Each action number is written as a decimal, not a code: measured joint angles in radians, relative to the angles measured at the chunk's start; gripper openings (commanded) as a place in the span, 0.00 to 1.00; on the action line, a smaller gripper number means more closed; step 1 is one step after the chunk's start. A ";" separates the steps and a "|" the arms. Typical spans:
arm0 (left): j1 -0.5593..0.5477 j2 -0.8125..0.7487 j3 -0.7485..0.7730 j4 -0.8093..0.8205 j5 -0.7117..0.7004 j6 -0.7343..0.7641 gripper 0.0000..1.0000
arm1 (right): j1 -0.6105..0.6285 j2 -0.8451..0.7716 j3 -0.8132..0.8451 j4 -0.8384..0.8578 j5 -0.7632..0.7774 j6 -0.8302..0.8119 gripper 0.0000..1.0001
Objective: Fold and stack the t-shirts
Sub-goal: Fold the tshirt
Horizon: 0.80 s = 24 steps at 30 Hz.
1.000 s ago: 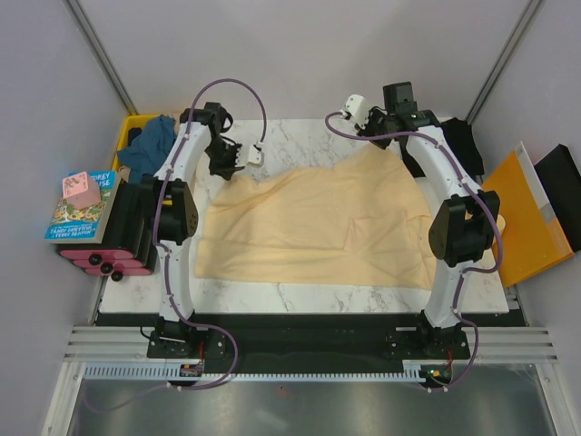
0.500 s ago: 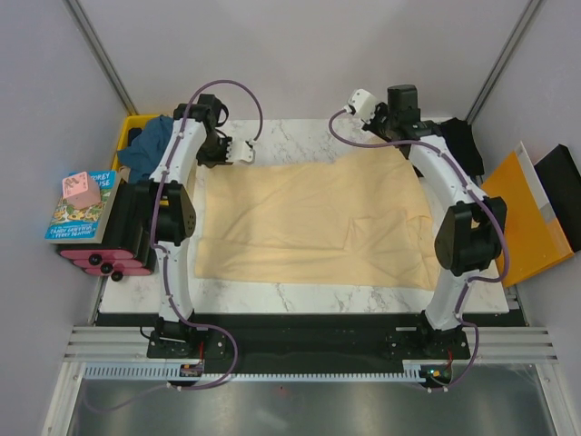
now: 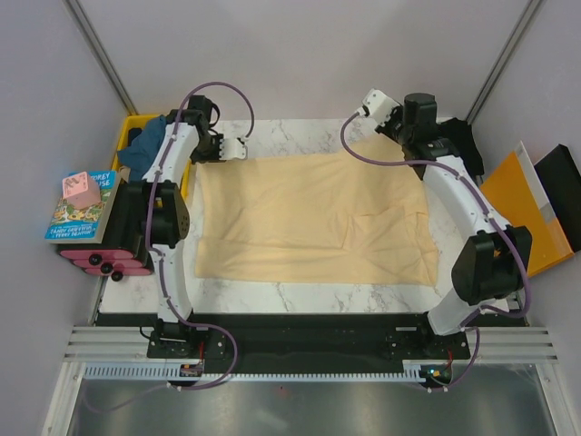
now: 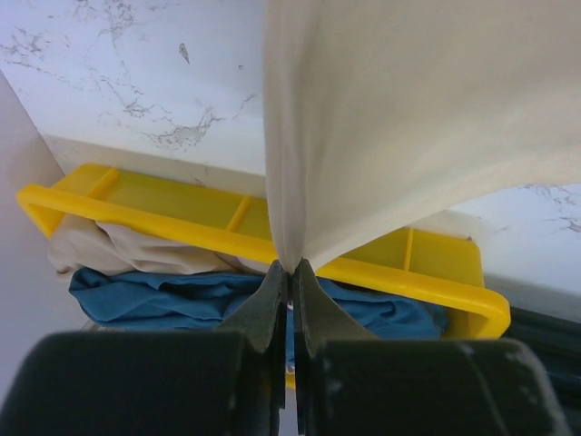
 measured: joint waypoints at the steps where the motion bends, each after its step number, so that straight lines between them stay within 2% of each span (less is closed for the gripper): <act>1: 0.000 -0.013 -0.014 0.009 0.004 -0.002 0.02 | 0.000 -0.017 -0.013 -0.008 -0.001 0.000 0.00; 6: 0.004 -0.103 -0.095 0.029 0.027 -0.002 0.02 | -0.001 -0.109 -0.072 -0.089 -0.019 -0.005 0.00; 13: 0.005 -0.248 -0.250 0.045 0.034 0.045 0.02 | -0.001 -0.231 -0.114 -0.304 -0.089 -0.063 0.00; 24: -0.019 -0.450 -0.558 0.012 0.069 0.172 0.02 | 0.011 -0.253 -0.143 -0.630 -0.193 -0.194 0.00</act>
